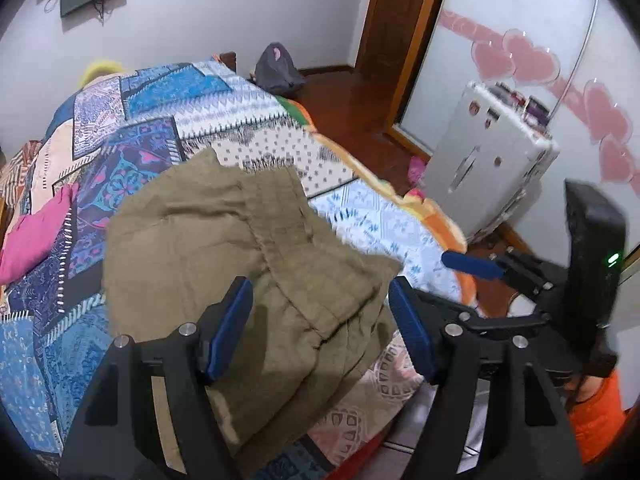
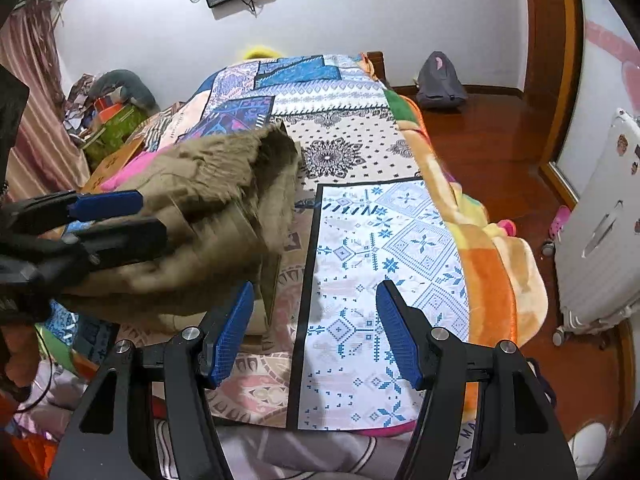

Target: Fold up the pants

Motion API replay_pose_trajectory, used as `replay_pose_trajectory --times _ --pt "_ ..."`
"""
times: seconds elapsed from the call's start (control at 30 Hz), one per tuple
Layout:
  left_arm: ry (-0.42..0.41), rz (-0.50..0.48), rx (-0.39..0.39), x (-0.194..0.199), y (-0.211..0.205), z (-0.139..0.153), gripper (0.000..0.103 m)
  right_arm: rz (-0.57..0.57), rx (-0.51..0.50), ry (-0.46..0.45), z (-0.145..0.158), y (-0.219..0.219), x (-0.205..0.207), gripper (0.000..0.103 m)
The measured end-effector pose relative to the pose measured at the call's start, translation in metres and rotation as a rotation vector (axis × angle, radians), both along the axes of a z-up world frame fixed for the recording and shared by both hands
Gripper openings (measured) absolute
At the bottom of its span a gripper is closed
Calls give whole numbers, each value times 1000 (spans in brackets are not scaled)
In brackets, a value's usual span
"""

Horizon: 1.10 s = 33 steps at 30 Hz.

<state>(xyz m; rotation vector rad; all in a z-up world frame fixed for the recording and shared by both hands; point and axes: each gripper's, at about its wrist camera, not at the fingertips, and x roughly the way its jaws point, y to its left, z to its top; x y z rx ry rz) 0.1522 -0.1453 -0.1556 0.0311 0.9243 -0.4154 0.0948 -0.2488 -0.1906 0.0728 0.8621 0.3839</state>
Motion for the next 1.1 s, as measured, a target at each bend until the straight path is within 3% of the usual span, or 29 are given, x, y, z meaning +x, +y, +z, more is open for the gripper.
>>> replay_pose_trajectory --times 0.1,0.23,0.47,0.6,0.63,0.77,0.9,1.1 --pt "-51 23 3 0 18 20 74 10 8 -8 2 5 -3 60" --pt "-82 78 61 19 49 30 81 20 20 -35 8 13 -5 60" --pt "33 164 78 62 106 0 81 16 84 -63 16 28 2 62" --pt "77 180 120 62 119 -34 81 38 162 -13 10 37 10 63" --pt "91 178 123 61 121 -42 81 33 158 1 6 41 13 69" --pt "94 167 128 55 125 -56 81 50 97 25 -5 53 17 69" --pt "100 169 86 51 133 -60 81 71 46 49 -16 57 21 69" --pt "100 179 78 40 142 -63 82 114 41 77 -24 62 35 70"
